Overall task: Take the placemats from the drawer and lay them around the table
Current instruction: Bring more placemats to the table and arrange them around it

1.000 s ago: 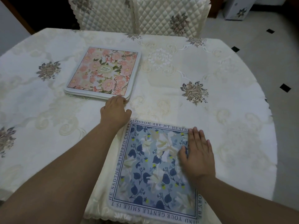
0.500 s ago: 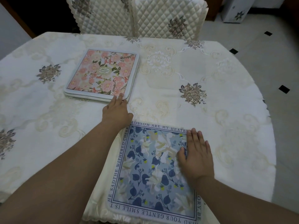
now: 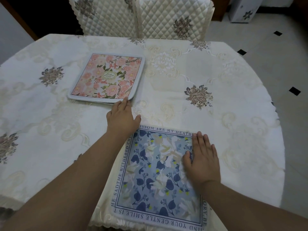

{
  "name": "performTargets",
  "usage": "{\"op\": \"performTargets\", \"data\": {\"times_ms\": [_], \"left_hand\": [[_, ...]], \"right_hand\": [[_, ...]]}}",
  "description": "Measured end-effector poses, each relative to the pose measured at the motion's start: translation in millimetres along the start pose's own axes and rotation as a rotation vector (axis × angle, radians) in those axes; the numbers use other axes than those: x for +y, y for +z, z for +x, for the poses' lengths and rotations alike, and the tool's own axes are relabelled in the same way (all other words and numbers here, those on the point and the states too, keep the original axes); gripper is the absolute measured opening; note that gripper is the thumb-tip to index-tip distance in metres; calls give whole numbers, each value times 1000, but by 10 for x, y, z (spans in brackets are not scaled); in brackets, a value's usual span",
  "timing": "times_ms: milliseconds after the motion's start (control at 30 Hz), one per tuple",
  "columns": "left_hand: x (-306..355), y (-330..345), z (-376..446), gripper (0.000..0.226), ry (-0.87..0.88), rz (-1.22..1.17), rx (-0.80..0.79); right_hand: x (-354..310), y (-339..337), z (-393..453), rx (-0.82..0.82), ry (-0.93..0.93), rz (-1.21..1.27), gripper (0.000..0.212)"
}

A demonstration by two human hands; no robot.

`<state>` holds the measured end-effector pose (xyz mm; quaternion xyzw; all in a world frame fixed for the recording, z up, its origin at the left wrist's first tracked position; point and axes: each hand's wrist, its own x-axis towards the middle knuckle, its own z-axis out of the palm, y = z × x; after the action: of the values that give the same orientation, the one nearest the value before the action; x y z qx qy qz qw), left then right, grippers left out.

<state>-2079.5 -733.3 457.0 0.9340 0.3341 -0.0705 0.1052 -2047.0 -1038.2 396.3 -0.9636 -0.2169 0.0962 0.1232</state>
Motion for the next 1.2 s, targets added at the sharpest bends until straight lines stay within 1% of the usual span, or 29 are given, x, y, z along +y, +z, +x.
{"op": "performTargets", "data": {"times_ms": [133, 300, 367, 467, 500, 567, 633, 700, 733, 800, 867, 933, 1000, 1033, 1067, 1133, 1200], "left_hand": [[109, -7, -446, 72, 57, -27, 17], [361, 165, -1233, 69, 246, -176, 64], [491, 233, -1534, 69, 276, -285, 32], [659, 306, -1931, 65, 266, -461, -33], [709, 327, -2035, 64, 272, -492, -48], [801, 366, -2221, 61, 287, -530, -62], [892, 379, -2380, 57, 311, -545, -52], [952, 400, -2511, 54, 364, -534, -85], [963, 414, -2561, 50, 373, -556, -110], [962, 387, -2623, 38, 308, -684, -119], [928, 246, -2625, 27, 113, -886, -55], [811, 83, -2584, 27, -127, -1088, -1], [633, -93, -2504, 32, -325, -1238, -14], [522, -170, -2457, 37, -386, -1315, -46], [416, -247, -2424, 43, -419, -1403, -97], [250, -418, -2398, 56, -407, -1507, -225], [196, -568, -2411, 62, -338, -1452, -386]], "right_hand": [[-6, -22, -16, 12, -20, 45, 69], [-30, -127, -77, 33, -46, 186, 67], [-17, -167, -91, 45, -64, 283, 61], [-14, -230, -192, 14, -96, 449, 53], [-35, -289, -218, -6, -66, 506, 49], [-176, -479, -258, -108, 37, 722, 48], [-345, -653, -296, -245, 56, 951, 59], [-432, -731, -325, -340, 58, 988, 69], [-447, -761, -338, -353, 84, 978, 71], [-441, -836, -360, -329, 189, 970, 71], [-399, -936, -437, -300, 251, 989, 69], [-330, -1101, -547, -260, 278, 1033, 69], [-207, -1282, -678, -206, 300, 1087, 69], [-130, -1379, -746, -182, 315, 1119, 69], [-58, -1489, -823, -162, 337, 1152, 68], [98, -1688, -979, -141, 367, 1197, 65], [262, -1846, -1141, -139, 369, 1191, 67]]}}
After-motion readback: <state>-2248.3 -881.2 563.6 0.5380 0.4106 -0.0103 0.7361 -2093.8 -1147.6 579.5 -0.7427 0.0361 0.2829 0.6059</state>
